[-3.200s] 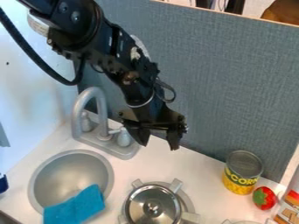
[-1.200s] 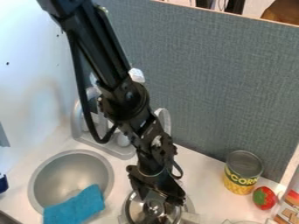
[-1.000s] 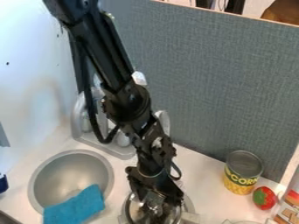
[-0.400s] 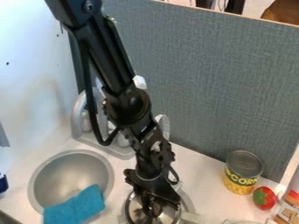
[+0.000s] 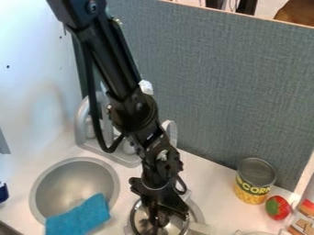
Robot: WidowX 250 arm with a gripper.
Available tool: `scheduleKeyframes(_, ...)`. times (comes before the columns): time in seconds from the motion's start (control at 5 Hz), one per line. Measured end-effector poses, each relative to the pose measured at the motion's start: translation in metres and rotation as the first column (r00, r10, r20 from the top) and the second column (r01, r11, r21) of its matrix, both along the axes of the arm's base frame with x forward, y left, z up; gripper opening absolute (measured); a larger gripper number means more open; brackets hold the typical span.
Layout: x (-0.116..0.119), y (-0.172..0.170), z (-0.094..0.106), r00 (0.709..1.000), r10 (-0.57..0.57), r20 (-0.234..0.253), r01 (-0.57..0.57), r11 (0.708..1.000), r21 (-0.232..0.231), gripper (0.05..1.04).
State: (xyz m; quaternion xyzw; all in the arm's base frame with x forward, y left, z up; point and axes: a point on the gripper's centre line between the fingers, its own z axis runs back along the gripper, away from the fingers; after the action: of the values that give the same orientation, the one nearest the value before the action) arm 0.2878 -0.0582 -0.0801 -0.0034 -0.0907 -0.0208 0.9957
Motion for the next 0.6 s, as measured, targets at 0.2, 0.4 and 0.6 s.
scheduleKeyframes(0.2, -0.002, -0.001, 0.008, 1.0, 0.024, -0.013, -0.024, 1.0, -0.009, 0.306)
scheduleKeyframes(0.4, 0.006, -0.008, 0.045, 0.998, 0.049, 0.032, -0.047, 0.997, -0.057, 0.306)
scheduleKeyframes(0.6, 0.002, -0.027, 0.061, 1.0, 0.021, 0.017, -0.02, 0.995, -0.102, 0.306)
